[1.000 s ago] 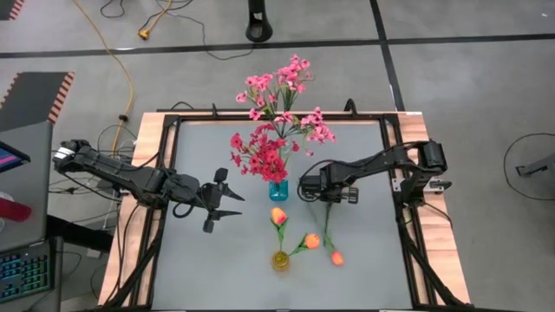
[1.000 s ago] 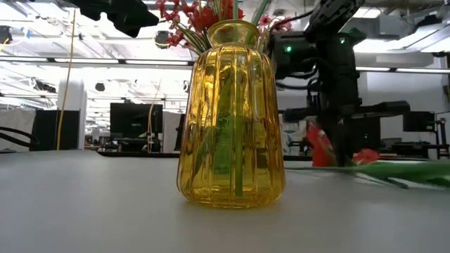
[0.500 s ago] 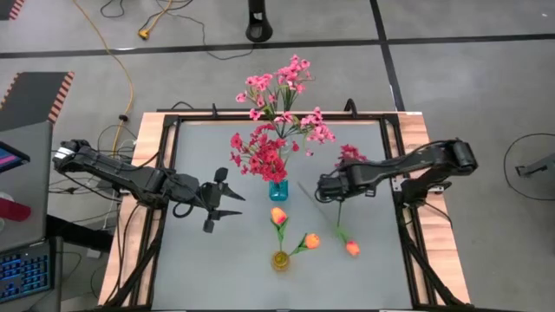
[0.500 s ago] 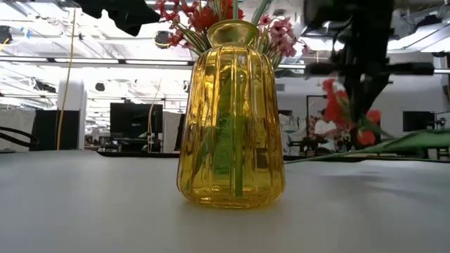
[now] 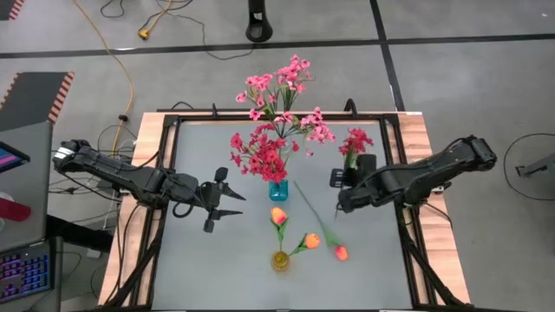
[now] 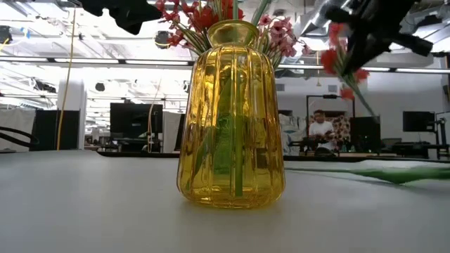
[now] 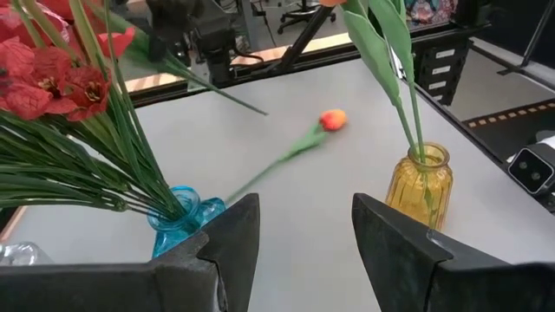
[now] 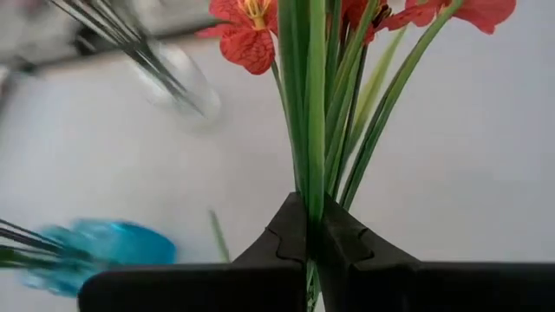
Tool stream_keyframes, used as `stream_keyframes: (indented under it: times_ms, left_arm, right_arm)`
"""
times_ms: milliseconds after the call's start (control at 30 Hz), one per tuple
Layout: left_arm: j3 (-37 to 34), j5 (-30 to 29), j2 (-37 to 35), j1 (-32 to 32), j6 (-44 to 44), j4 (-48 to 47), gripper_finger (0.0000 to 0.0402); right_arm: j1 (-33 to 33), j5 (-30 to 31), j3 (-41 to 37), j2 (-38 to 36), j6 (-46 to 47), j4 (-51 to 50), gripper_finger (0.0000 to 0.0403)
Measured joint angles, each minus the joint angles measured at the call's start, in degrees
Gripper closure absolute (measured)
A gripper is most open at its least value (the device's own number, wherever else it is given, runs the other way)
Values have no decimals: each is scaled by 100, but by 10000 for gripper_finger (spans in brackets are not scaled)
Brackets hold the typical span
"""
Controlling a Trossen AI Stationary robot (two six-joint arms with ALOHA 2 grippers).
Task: Sort flowers into vase by color
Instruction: Put the red flowers into the blue vase
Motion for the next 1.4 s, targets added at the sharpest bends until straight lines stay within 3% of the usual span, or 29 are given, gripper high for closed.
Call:
stream_keyframes:
  times_ms: [367, 633, 933, 1167, 1400]
  left_arm:
    - [0, -12, 0, 0, 2, -2, 228]
    - [0, -20, 0, 0, 2, 79, 228]
    - [0, -21, 0, 1, 2, 297, 228]
    - [0, -21, 0, 0, 2, 292, 228]
    - [0, -19, 0, 0, 2, 293, 228]
  right_arm:
    - [1160, 2680, 4, -295, -398, 137, 369]
    - [1879, 4470, 7, 88, -1120, 1123, 369]
    - [1515, 4503, 7, 921, -1389, 1820, 369]
    - [1490, 4512, 7, 1014, -1268, 2221, 369]
    - [1683, 4202, 7, 979, -2786, 3709, 369]
